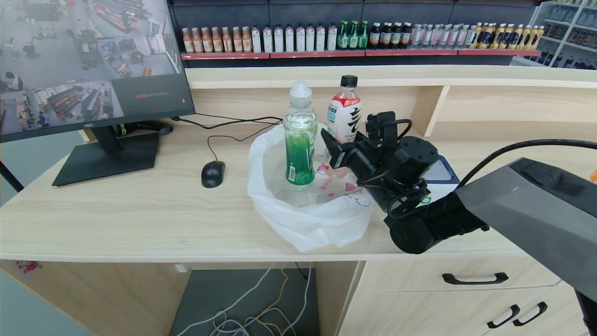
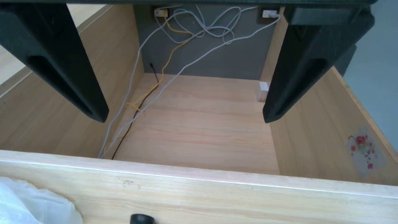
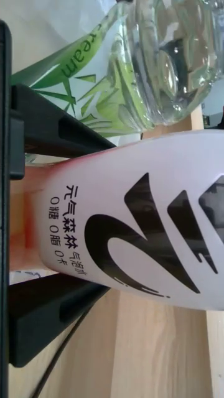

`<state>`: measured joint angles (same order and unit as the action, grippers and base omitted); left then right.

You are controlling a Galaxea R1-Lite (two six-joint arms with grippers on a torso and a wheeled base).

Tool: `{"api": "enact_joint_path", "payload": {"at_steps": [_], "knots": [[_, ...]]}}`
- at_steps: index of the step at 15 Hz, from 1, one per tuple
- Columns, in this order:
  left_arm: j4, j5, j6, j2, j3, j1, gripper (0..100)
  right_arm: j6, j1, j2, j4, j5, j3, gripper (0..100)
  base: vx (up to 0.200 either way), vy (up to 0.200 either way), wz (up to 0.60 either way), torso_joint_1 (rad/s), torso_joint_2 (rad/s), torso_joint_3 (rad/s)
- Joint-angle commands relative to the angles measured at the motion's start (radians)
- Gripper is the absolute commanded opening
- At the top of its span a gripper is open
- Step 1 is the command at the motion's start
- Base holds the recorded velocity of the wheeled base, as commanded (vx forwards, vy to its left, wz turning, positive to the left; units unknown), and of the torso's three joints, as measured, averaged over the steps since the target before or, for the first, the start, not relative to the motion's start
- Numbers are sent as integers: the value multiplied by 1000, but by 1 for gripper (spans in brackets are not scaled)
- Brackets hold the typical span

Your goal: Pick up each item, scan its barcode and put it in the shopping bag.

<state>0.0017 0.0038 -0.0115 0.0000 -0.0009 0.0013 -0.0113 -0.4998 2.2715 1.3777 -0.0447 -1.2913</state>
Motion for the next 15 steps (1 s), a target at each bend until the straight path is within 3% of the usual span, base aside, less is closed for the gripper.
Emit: {"api": "enact_joint_path", "payload": {"at_steps": [1, 9, 15], "knots": [[0, 1, -1, 0, -1, 0, 100, -1, 1, 8, 4, -1, 13, 0, 0, 0, 0, 0, 0, 0], [0, 1, -1, 0, -1, 0, 100, -13, 14, 16, 77, 0, 141, 0, 0, 0, 0, 0, 0, 0], [0, 1, -1, 0, 1, 0, 100, -16, 14, 29, 89, -1, 145, 0, 0, 0, 0, 0, 0, 0]]}}
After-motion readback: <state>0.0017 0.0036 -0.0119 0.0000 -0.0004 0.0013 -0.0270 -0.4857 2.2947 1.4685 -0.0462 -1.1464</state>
